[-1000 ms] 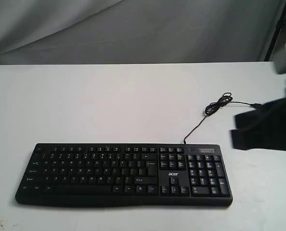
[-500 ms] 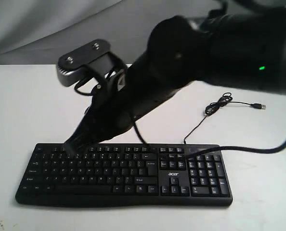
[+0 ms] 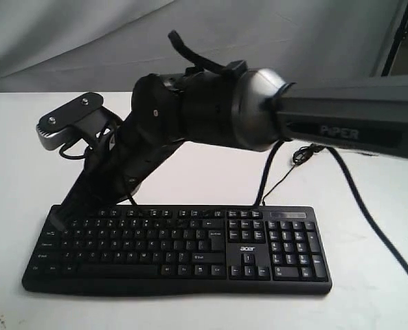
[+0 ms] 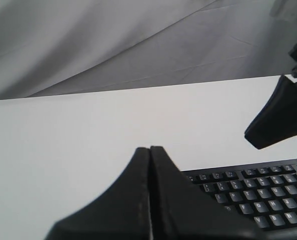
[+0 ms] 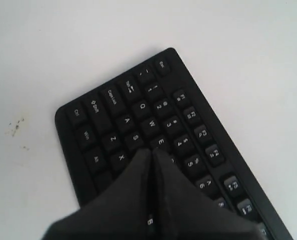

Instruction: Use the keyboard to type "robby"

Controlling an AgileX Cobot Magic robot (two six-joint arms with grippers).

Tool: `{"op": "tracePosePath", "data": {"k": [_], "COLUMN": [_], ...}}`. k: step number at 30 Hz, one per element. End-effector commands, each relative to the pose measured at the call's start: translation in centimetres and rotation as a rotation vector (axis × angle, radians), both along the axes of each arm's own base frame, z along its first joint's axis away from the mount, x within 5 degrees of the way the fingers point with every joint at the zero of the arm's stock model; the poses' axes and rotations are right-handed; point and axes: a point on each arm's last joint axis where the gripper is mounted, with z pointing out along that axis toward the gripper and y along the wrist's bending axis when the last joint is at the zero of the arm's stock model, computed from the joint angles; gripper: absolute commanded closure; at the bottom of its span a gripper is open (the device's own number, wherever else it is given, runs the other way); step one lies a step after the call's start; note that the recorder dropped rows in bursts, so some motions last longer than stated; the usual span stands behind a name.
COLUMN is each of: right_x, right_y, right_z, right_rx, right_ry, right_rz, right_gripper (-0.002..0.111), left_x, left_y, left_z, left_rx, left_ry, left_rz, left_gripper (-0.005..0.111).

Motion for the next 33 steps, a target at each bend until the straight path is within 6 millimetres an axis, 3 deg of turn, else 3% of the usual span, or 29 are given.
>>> {"op": "tracePosePath", "data": {"k": [1, 12, 33], "right_x": [0.4, 1.3, 0.8], "right_y": [1.1, 1.9, 1.7], "right_z": [-1.5, -5.5, -7.5], "right_rx": [0.012, -0.003, -0.044], "right_ry": [-0.04, -0.048, -0.053], "right_rz": [0.017, -0.002, 0.019], "right_gripper": [0.108, 0.108, 0.108], "left_x": [0.0, 0.0, 0.0], "left_y": [0.0, 0.0, 0.0], "left_z": [-0.1, -0.1, -0.1], "left_rx": [0.001, 0.001, 0.001], "left_ry": [-0.007, -0.007, -0.007], "left_rz": [-0.006, -0.006, -0.006], "left_gripper": [0.107, 0.107, 0.107]}}
